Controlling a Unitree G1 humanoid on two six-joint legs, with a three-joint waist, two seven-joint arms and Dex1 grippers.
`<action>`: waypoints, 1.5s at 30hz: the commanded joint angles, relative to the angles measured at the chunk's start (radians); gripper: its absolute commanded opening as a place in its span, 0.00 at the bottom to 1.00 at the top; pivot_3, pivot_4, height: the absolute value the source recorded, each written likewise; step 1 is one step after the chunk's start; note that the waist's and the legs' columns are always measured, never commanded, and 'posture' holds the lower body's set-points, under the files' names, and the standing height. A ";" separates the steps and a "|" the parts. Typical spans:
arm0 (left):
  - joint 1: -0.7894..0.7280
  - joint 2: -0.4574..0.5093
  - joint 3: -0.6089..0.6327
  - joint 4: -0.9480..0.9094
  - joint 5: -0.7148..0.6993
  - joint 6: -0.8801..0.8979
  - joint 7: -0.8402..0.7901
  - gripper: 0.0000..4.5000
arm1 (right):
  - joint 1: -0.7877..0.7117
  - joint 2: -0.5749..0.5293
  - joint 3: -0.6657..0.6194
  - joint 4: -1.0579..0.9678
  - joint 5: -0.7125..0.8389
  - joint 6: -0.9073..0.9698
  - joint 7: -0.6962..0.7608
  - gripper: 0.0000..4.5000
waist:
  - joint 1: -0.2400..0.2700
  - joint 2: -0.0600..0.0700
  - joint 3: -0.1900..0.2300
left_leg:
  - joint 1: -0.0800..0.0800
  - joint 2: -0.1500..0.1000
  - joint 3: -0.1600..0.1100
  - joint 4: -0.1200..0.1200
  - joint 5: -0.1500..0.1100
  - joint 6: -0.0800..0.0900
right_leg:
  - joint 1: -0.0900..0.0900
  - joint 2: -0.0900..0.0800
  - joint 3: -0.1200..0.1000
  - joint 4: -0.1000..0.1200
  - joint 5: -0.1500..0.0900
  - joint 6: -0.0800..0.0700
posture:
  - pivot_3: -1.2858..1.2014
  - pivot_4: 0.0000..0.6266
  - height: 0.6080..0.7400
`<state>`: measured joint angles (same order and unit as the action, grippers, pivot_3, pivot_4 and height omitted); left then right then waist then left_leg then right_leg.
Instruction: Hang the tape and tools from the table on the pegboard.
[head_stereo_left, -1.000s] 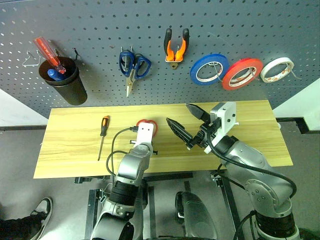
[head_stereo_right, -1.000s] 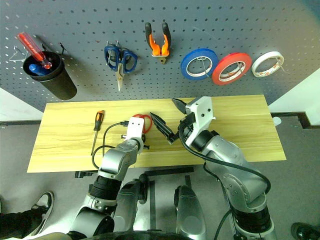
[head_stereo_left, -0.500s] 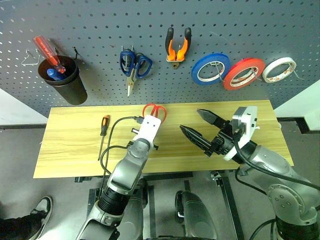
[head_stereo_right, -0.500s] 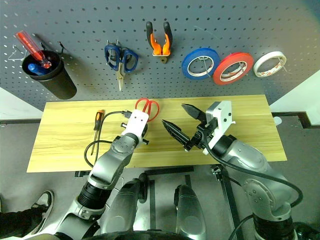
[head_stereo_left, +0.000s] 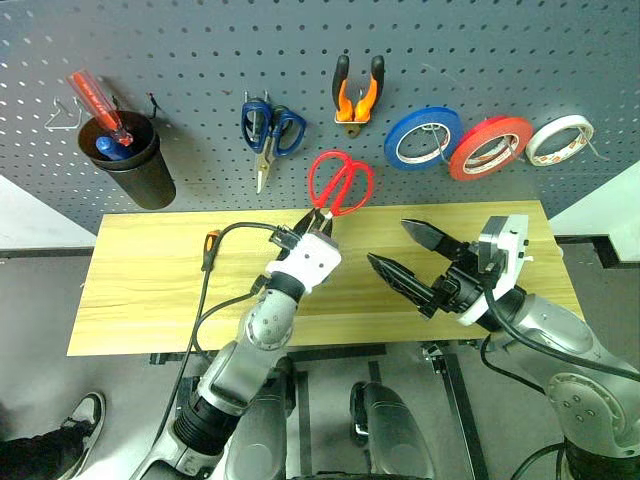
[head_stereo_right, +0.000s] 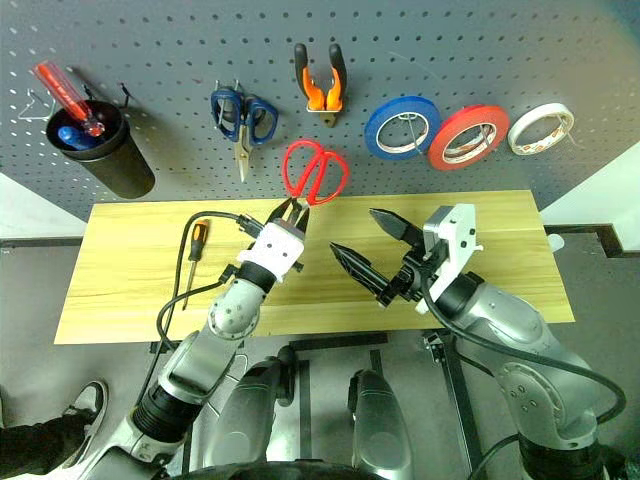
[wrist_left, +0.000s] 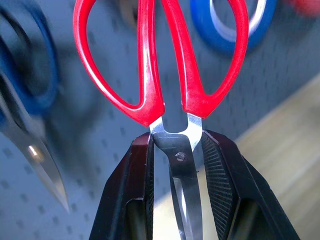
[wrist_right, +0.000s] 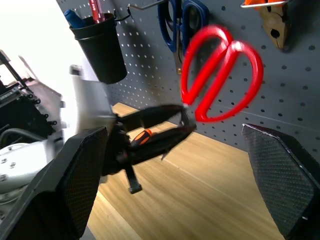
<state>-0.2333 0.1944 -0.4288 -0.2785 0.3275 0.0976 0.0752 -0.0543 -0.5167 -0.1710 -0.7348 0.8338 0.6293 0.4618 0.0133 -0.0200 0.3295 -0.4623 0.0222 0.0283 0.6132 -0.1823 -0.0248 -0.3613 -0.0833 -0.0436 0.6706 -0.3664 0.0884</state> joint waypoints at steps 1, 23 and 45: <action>0.019 -0.002 0.035 -0.048 0.040 -0.169 0.052 0.23 | 0.052 -0.009 -0.060 -0.063 0.055 -0.047 0.036 1.00 | 0.001 0.000 0.000 | 0.000 0.000 0.000 0.000 0.000 0.000 | 0.000 0.000 0.000 0.000 0.000 0.000 | 0.51 0.45 0.80; 0.027 -0.027 0.259 0.000 0.139 -0.331 0.139 0.23 | 0.085 -0.011 -0.145 -0.069 0.202 -0.228 0.110 1.00 | -0.001 0.000 -0.003 | 0.001 0.000 -0.002 0.013 0.000 0.001 | 0.001 0.001 -0.002 0.014 0.000 0.000 | 0.52 0.40 0.80; -0.066 0.000 0.330 0.229 0.158 -0.366 0.187 0.23 | 0.086 -0.026 -0.129 -0.078 0.200 -0.219 0.093 1.00 | -0.001 0.000 -0.004 | 0.001 0.001 -0.003 0.017 -0.001 0.003 | 0.003 0.001 -0.002 0.018 0.000 0.001 | 0.52 0.42 0.80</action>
<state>-0.2896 0.1953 -0.0910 -0.0366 0.4817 -0.2415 0.2591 0.0301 -0.5315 -0.2976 -0.7803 1.0230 0.4263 0.5559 0.0127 -0.0201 0.3254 -0.4610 0.0227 0.0251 0.6306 -0.1828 -0.0227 -0.3587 -0.0825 -0.0460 0.6884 -0.3659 0.0892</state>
